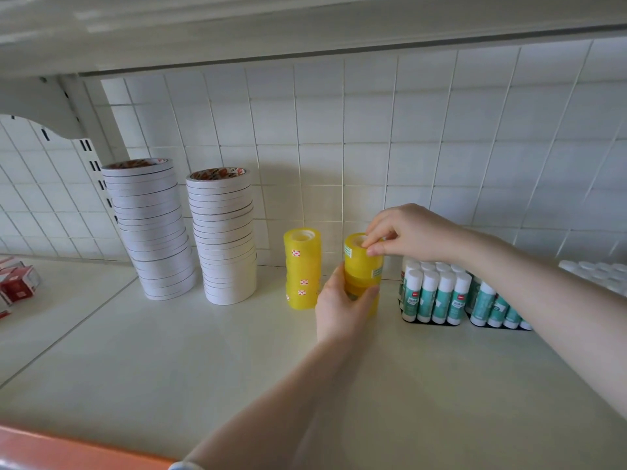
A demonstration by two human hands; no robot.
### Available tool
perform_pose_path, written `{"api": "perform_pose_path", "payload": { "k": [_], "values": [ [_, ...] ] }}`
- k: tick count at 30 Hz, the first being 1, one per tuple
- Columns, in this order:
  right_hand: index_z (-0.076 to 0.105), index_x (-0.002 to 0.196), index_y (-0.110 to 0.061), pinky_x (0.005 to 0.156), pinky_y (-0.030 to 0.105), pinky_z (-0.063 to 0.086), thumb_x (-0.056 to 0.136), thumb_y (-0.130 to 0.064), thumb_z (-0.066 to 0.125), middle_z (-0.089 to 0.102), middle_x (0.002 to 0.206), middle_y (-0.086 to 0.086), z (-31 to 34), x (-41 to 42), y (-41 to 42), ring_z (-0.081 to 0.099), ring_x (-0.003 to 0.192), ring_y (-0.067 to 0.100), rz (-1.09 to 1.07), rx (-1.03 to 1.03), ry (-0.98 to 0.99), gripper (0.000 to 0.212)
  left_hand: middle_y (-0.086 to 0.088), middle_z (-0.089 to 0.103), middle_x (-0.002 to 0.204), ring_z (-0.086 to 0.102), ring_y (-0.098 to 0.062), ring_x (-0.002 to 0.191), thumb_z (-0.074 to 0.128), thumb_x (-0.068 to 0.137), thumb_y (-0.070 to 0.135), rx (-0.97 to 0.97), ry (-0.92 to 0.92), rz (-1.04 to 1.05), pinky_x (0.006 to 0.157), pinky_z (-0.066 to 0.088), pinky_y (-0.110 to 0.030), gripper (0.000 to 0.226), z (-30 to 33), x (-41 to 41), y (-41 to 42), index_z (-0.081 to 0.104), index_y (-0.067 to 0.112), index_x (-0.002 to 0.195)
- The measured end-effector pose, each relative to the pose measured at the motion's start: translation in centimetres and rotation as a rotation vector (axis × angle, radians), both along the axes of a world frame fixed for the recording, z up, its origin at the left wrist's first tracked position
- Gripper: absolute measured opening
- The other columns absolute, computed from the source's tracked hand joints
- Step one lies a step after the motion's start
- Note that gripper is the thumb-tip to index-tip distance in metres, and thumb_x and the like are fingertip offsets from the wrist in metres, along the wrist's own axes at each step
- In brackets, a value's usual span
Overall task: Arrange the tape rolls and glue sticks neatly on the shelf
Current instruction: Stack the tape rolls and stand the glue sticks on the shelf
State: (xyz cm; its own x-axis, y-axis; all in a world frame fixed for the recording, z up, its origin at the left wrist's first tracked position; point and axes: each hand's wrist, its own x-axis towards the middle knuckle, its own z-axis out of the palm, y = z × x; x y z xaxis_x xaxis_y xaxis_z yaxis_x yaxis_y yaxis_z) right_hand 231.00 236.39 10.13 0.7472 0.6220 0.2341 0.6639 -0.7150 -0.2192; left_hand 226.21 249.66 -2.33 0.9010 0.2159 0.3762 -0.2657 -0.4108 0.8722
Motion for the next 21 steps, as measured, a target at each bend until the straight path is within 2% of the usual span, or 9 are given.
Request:
{"api": "perform_pose_path", "payload": {
  "k": [5,9,13,16,18,21],
  "values": [
    [0.073,0.101,-0.023,0.082,0.028,0.043,0.085,-0.030,0.066,0.064,0.106,-0.004,-0.2,-0.2,0.1,0.051,0.085,0.007,-0.003,0.008,-0.017,0.019,0.013,0.057,0.081,0.048,0.001,0.067,0.069,0.081,0.027,0.010,0.001,0.018,0.058,0.034,-0.011,0.029,0.0,-0.2,-0.2,0.056,0.021,0.106],
    [0.073,0.103,-0.023,0.084,0.031,0.044,0.086,-0.031,0.064,0.065,0.107,-0.003,-0.2,-0.4,0.0,0.052,0.087,0.009,-0.012,0.011,-0.014,0.020,0.013,0.058,0.086,0.051,0.001,0.075,0.070,0.079,0.031,0.014,0.051,0.013,0.063,0.038,-0.011,0.039,0.4,-0.5,-0.1,0.053,0.021,0.114],
    [0.068,0.112,-0.025,0.092,0.037,0.043,0.090,-0.034,0.058,0.064,0.113,-0.003,-0.3,-1.3,-0.3,0.056,0.103,0.015,-0.040,0.045,-0.043,0.026,-0.005,0.056,0.113,0.055,-0.024,0.103,0.069,0.064,0.056,0.082,0.209,0.003,0.085,0.050,-0.036,0.081,0.8,-1.3,-0.3,0.041,0.012,0.126],
    [0.065,0.118,-0.020,0.095,0.037,0.041,0.093,-0.031,0.054,0.063,0.118,-0.001,0.0,-2.5,-1.3,0.055,0.110,0.017,-0.107,0.075,-0.087,0.029,-0.002,0.050,0.111,0.051,-0.021,0.100,0.074,0.071,0.046,0.126,0.288,-0.005,0.085,0.047,-0.033,0.067,1.0,-2.1,0.2,0.041,0.012,0.118],
    [0.063,0.119,-0.018,0.094,0.034,0.040,0.095,-0.028,0.052,0.062,0.119,0.000,0.1,-3.2,-2.3,0.054,0.112,0.018,-0.172,0.044,-0.108,0.029,-0.003,0.047,0.114,0.047,-0.019,0.101,0.073,0.075,0.044,0.212,0.318,-0.030,0.086,0.041,-0.030,0.064,0.8,-2.4,0.7,0.039,0.013,0.120],
    [0.062,0.120,-0.017,0.091,0.034,0.041,0.096,-0.028,0.050,0.062,0.119,0.003,-0.4,-4.8,-3.9,0.054,0.110,0.022,-0.300,-0.031,-0.117,0.030,-0.008,0.045,0.129,0.043,-0.025,0.119,0.069,0.079,0.043,0.345,0.327,-0.057,0.093,0.037,-0.031,0.070,1.0,-3.4,1.4,0.035,0.013,0.132]
  ]
}}
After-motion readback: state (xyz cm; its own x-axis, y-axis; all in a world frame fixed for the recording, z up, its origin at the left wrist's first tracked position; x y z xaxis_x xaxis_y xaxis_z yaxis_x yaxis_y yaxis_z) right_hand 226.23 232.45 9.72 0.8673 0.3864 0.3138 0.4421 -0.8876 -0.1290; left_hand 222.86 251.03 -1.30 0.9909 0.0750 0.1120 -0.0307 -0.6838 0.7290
